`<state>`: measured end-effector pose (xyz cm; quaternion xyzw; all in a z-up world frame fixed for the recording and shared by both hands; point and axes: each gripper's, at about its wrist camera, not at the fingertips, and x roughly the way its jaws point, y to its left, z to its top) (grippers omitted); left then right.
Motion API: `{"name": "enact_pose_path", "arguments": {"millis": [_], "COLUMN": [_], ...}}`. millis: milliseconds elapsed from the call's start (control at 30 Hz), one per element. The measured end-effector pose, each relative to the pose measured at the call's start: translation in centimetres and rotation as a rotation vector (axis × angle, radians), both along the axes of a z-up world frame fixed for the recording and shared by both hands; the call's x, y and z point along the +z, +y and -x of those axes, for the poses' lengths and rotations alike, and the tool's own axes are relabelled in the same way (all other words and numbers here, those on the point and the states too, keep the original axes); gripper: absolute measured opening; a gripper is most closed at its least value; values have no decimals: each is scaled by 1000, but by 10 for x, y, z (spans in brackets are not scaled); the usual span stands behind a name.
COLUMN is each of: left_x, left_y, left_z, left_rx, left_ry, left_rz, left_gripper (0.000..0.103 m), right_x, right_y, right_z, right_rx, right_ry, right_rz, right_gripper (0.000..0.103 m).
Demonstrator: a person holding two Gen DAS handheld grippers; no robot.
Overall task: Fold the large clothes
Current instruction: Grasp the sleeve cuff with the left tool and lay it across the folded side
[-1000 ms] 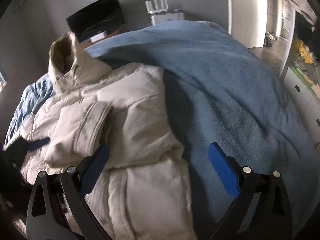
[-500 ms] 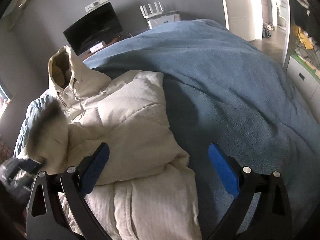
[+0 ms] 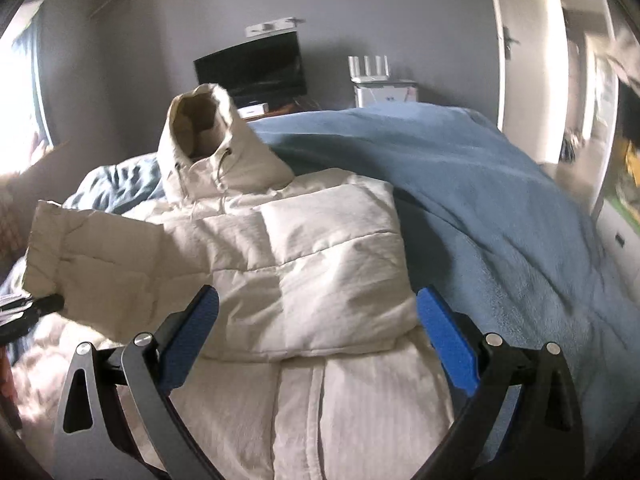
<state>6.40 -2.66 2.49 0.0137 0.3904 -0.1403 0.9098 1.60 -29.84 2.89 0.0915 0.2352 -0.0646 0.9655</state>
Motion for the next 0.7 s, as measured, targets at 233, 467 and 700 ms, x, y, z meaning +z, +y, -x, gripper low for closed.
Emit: {"name": "enact_pose_path", "arguments": {"millis": [233, 467, 700], "left_x": [-15, -40, -48], "left_y": [17, 30, 43], "left_z": [-13, -19, -23], "left_rx": [19, 18, 64], "left_ry": [5, 52, 72], "left_rz": [-22, -47, -52], "left_gripper": [20, 24, 51], "right_x": [-25, -39, -46], "right_y": [14, 17, 37], "right_z": [-5, -11, -16], "right_rx": [-35, -89, -74], "right_ry": [103, 184, 226], "right_rz": [61, 106, 219], "right_gripper": [95, 95, 95]}}
